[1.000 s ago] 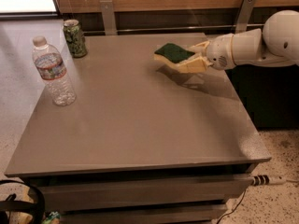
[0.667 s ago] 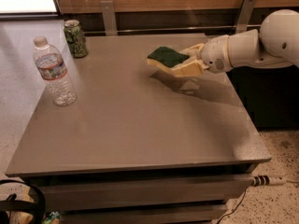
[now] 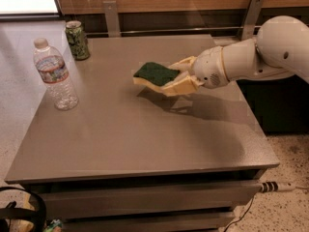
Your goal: Move sponge near water bottle
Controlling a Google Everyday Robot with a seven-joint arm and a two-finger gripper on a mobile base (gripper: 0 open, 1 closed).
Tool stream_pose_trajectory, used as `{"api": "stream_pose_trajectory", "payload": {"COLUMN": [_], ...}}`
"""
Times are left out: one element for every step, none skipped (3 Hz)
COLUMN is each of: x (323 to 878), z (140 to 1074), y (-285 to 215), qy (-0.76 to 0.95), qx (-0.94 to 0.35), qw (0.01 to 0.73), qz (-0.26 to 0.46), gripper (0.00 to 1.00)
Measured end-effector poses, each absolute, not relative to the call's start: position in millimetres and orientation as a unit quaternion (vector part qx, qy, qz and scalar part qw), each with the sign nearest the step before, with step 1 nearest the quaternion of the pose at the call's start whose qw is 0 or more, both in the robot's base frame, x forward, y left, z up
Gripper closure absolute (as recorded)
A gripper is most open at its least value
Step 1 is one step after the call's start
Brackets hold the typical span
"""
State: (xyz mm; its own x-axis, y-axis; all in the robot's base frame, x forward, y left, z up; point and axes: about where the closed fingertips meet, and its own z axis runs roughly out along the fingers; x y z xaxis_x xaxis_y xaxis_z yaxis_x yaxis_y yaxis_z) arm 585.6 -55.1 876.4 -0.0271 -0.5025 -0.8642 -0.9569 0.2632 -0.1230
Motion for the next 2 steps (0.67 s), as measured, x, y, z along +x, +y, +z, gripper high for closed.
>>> {"api": "stream_pose_trajectory", "payload": {"x": [569,553], "z": [872,867], "y": [-37,-11], "qy": [0.656,0.641], "qx": [-0.563,-0.581], "qw": [0.421,0.405], "qz": [0.275,0.295], "gripper": [1.00,1.00]}}
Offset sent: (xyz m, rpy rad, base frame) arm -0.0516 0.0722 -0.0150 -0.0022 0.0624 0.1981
